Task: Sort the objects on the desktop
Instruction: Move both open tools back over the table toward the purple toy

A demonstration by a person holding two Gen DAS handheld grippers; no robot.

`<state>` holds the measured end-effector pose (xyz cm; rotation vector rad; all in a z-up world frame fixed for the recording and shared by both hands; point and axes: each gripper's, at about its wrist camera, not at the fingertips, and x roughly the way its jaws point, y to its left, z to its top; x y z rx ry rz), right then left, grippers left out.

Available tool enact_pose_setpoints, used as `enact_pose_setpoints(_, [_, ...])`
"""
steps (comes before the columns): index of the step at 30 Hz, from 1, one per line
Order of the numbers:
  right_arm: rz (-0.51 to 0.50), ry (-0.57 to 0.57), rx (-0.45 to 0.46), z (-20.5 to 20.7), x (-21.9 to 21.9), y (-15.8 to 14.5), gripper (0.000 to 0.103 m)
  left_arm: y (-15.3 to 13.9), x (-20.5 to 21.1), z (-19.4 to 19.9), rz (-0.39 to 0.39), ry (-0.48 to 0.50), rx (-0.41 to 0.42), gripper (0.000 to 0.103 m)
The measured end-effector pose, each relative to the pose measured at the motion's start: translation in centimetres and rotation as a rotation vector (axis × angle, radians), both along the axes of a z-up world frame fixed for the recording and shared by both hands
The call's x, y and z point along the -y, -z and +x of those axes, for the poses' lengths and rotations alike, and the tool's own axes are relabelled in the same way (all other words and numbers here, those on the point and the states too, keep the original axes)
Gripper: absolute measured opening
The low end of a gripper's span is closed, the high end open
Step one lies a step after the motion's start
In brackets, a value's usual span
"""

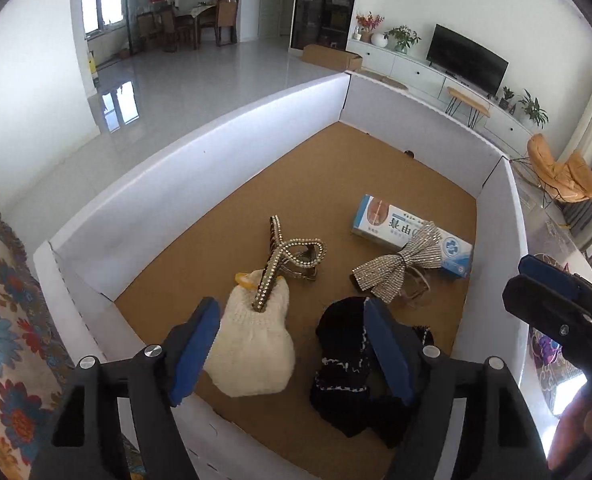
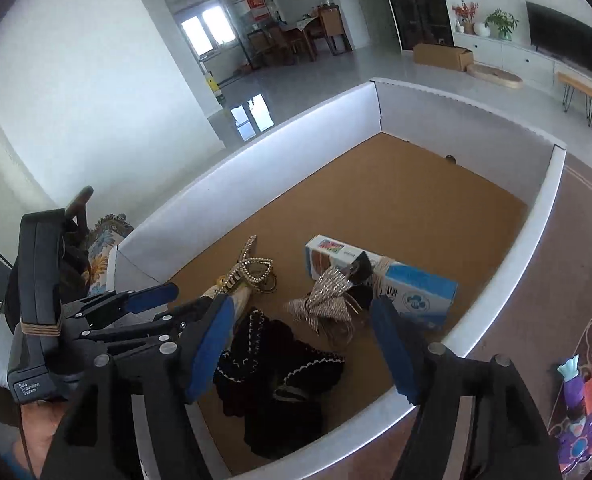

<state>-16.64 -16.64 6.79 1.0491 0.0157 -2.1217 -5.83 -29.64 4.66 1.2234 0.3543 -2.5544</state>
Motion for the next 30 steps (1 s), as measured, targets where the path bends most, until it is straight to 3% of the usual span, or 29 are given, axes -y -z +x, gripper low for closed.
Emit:
enact_pose_setpoints(3, [-0.017, 0.023, -0.117, 2.6, -5.0, -0.4, 0.085, -1.7, -3.8, 1.5, 0.018, 0.074, -0.083, 0.074])
enact_pose_setpoints(6, [0.042, 0.070, -0.218, 5.3, -11.1, 0.4, 0.091, -3.8, -9.5, 3.0, 0.032, 0.196, -0.166, 0.074])
enact_pose_setpoints(7, [0.068, 0.093, -0.234, 6.0, -13.3, 0.9, 0.092, -4.4, -11.5, 3.3, 0.042, 0.244, -0.191, 0.078])
enact_pose_setpoints(10, [0.152, 0.182, -0.231, 7.8, -19.9, 3.0, 0.092, -5.0, -18.0, 4.7, 0.069, 0.385, -0.246, 0.103])
enact_pose_setpoints(11, [0.182, 0.216, -0.221, 8.3, -22.0, 3.8, 0.092, -4.8, -20.1, 5.1, 0.073, 0.425, -0.249, 0.103])
enact_pose_setpoints(15, [0.288, 0.333, -0.138, 10.4, -30.0, 7.2, 0.092, -1.7, -27.5, 4.9, 0.044, 0.548, -0.162, 0.103])
enact_pose_setpoints(20, [0.356, 0.405, -0.071, 12.8, -35.8, 9.8, 0.092, 3.2, -32.3, 3.8, -0.023, 0.576, -0.044, 0.103])
enact_pose_setpoints(26, [0.340, 0.396, -0.048, 13.8, -35.9, 10.5, 0.092, 6.2, -32.5, 3.6, -0.111, 0.545, 0.019, 0.103])
enact_pose_setpoints(30, [0.343, 0.383, -0.038, 12.8, -34.9, 10.8, 0.098, 6.7, -31.3, 3.5, -0.079, 0.509, 0.018, 0.103])
